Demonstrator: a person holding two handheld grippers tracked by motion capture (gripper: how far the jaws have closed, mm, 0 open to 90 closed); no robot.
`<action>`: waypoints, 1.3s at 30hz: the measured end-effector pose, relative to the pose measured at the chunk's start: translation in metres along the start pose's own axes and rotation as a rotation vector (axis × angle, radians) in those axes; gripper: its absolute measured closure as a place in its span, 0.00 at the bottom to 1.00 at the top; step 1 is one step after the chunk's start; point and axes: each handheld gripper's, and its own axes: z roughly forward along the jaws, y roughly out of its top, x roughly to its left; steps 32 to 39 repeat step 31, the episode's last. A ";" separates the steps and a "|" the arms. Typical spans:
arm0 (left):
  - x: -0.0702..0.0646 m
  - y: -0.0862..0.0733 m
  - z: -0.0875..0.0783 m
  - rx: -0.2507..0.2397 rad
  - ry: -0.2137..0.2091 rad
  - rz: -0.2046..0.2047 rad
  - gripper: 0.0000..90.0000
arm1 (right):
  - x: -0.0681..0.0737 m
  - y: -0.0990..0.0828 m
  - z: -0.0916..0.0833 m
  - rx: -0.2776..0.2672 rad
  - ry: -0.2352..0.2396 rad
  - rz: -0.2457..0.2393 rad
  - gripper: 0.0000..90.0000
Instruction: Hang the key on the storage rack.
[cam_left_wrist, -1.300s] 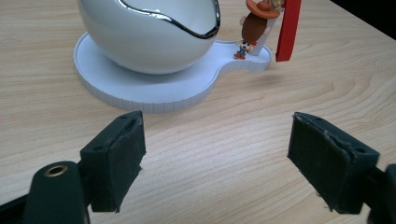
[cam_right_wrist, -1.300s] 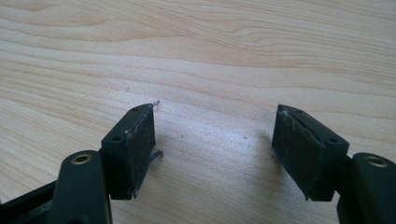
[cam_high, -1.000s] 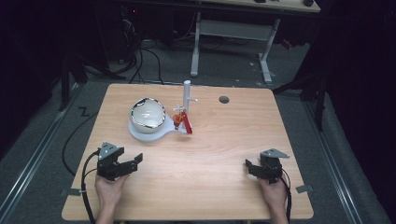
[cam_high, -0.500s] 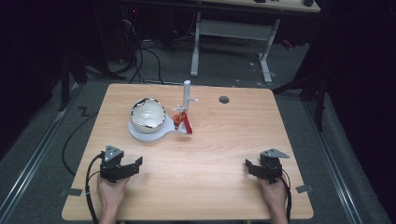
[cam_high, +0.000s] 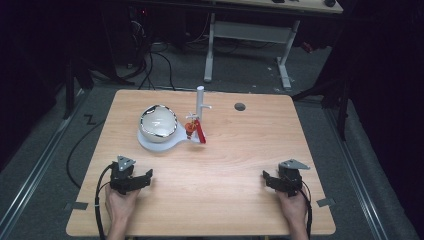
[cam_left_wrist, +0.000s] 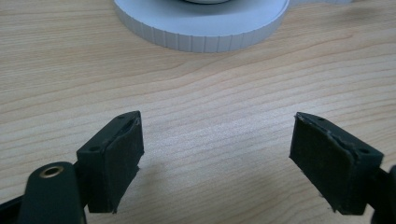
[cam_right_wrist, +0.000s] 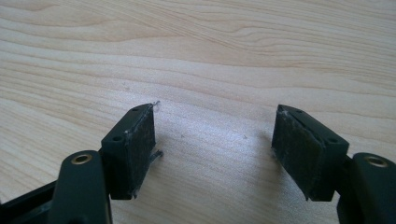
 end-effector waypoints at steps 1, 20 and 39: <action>0.000 0.000 0.001 0.002 0.003 0.002 0.20 | 0.000 0.000 0.000 0.000 0.000 0.000 0.34; -0.001 -0.002 0.013 0.042 0.033 0.027 0.19 | 0.000 0.000 0.000 0.000 0.001 0.000 0.34; -0.002 -0.002 0.013 0.041 0.030 0.022 0.19 | 0.000 0.000 0.000 0.001 -0.004 0.008 0.34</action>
